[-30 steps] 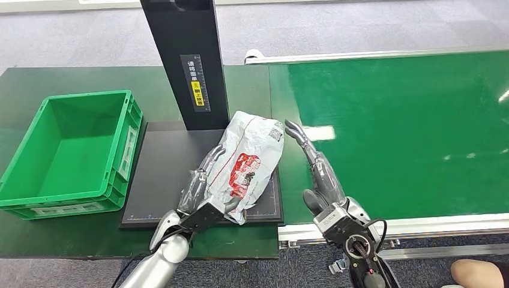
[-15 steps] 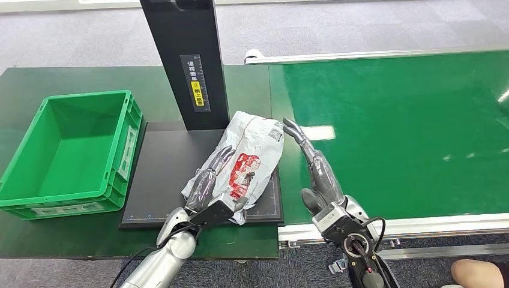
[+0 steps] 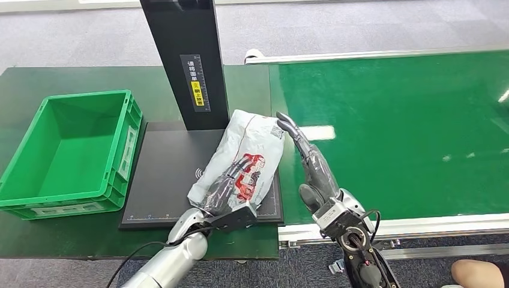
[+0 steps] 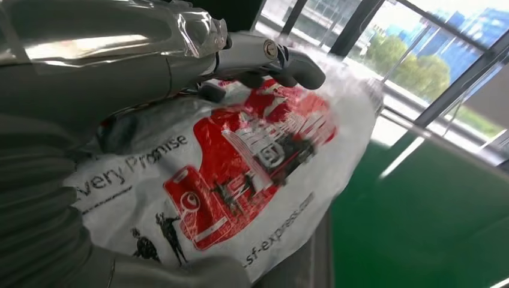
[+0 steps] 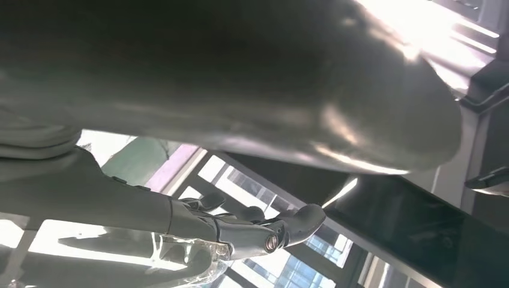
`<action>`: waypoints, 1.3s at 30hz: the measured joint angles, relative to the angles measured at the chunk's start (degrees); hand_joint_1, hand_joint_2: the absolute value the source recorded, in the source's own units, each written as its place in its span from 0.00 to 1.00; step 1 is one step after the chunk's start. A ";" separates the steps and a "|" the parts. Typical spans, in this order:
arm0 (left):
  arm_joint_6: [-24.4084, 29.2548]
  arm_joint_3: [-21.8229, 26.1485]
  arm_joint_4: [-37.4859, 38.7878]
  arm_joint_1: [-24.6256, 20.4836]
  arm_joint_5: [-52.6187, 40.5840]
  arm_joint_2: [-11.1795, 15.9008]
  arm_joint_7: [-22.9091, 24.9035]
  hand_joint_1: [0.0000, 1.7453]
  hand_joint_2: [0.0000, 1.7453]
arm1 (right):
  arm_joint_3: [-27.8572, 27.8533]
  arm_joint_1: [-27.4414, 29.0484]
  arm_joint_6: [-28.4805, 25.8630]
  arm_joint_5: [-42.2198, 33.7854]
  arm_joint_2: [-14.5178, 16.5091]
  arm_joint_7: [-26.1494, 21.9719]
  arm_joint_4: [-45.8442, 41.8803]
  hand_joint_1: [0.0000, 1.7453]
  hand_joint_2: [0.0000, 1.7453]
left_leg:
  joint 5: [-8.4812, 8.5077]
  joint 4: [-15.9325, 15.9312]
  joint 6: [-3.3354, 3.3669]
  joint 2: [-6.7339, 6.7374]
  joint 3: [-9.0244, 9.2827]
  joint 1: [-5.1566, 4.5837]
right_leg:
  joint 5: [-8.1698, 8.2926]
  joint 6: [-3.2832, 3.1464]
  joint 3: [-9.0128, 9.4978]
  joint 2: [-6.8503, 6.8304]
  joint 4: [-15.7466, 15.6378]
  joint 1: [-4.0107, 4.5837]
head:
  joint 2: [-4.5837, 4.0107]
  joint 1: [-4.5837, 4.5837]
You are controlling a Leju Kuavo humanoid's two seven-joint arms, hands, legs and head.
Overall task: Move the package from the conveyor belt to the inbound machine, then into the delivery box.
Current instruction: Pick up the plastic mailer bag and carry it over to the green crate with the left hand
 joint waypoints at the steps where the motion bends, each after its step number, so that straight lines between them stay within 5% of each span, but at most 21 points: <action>1: 0.26 -0.57 1.50 -0.44 -0.97 -0.13 0.84 0.58 1.00 | 0.17 -0.01 0.00 -0.26 0.00 -0.35 0.09 0.00 0.00 | 0.00 0.00 0.00 0.00 0.00 0.00 | 0.00 0.00 0.00 0.00 0.00 0.00 | -0.01 -0.01; 4: 1.03 -2.07 5.18 -1.69 -2.91 -0.37 1.93 0.66 1.00 | 0.63 0.03 0.00 -0.53 -0.01 -0.98 0.26 0.00 0.00 | 0.00 0.00 0.00 -0.04 0.02 0.00 | 0.00 0.00 0.05 -0.02 0.00 0.00 | -0.01 -0.01; 8: 1.12 -3.27 7.92 -3.21 -3.60 -0.53 2.20 0.98 1.00 | 1.00 0.03 0.00 -0.62 0.02 -1.04 0.35 0.00 0.00 | 0.00 -0.01 0.00 -0.13 0.14 0.00 | -0.01 0.00 0.21 -0.07 0.00 0.00 | -0.01 0.00; 9: 1.11 -3.43 8.39 -3.53 -3.74 -0.59 2.31 0.99 1.00 | 1.04 0.03 0.00 -0.64 0.03 -1.04 0.37 0.00 0.00 | 0.00 -0.01 0.00 -0.13 0.17 0.00 | -0.01 0.00 0.25 -0.08 0.00 0.00 | -0.01 0.00; 30: 1.58 -4.51 12.26 -5.63 -4.09 -1.28 3.07 1.00 1.00 | 1.40 0.01 -0.67 -1.14 0.03 -1.05 0.51 0.00 0.00 | -0.01 -0.01 0.00 -0.16 0.63 -0.01 | -0.02 0.00 0.73 -0.11 -0.01 -0.01 | -0.01 0.00; 35: 7.44 -3.94 11.42 -4.67 -1.68 -1.11 -0.33 1.00 1.00 | 1.41 0.38 -1.63 -1.12 -0.05 -0.94 0.49 0.00 0.00 | -0.01 -0.01 0.00 -0.12 0.61 0.00 | -0.01 0.00 0.65 -0.10 -0.01 -0.01 | -0.01 0.00; 39: 14.13 -1.70 2.79 -2.11 0.81 0.63 -2.36 1.00 1.00 | 1.34 1.29 -2.89 -1.00 -0.40 -0.66 0.38 0.00 0.00 | 0.00 -0.01 0.00 -0.07 0.43 0.01 | -0.01 -0.01 0.44 -0.08 0.00 0.01 | 0.00 -0.01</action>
